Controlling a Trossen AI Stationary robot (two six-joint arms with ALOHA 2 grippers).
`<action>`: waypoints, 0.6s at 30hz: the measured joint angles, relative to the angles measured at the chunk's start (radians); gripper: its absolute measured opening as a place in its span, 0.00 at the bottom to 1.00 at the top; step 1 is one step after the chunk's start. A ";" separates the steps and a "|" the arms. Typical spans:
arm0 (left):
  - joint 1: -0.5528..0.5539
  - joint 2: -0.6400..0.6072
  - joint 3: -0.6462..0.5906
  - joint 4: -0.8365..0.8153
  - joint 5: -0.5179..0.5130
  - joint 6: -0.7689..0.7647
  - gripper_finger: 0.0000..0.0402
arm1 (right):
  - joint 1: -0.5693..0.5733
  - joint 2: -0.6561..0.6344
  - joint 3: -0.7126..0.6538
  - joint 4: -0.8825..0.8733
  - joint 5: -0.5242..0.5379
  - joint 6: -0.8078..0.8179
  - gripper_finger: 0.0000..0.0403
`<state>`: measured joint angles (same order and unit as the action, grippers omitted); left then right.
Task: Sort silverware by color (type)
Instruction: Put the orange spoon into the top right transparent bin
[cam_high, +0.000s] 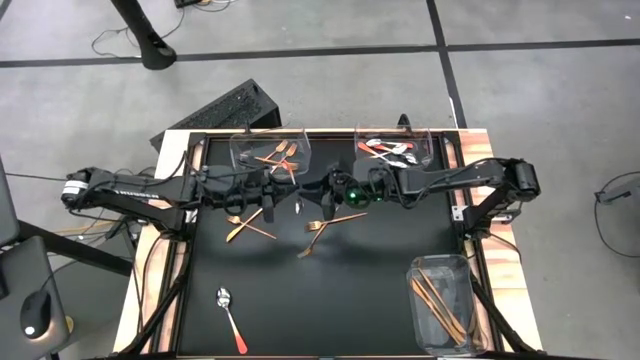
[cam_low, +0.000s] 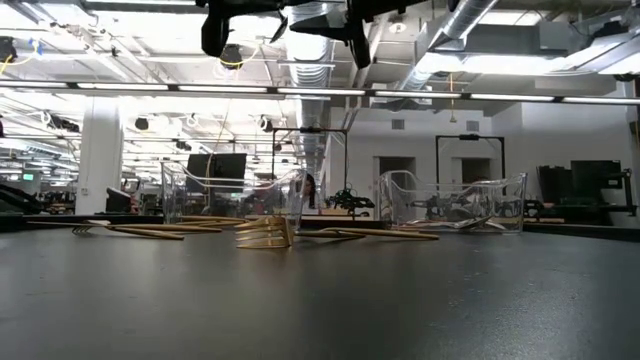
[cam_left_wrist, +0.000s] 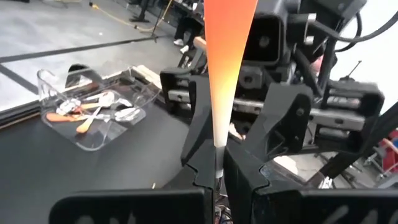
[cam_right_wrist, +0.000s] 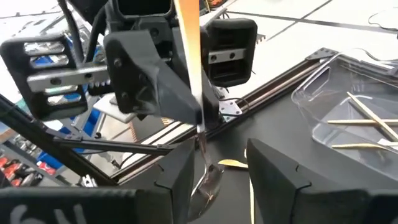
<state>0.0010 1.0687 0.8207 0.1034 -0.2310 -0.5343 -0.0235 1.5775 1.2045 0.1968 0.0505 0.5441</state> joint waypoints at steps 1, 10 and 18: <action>0.000 0.000 0.000 0.007 -0.001 0.000 0.00 | 0.000 0.000 0.000 0.001 -0.001 -0.004 0.41; 0.000 0.031 0.000 0.083 0.025 0.033 0.00 | 0.000 0.000 0.000 0.000 -0.026 -0.030 0.41; 0.000 0.046 0.000 0.098 0.093 0.036 0.00 | 0.005 -0.001 0.000 0.001 -0.039 -0.060 0.35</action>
<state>0.0010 1.1149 0.8207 0.2013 -0.1384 -0.4980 -0.0189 1.5764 1.2041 0.1978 0.0113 0.4836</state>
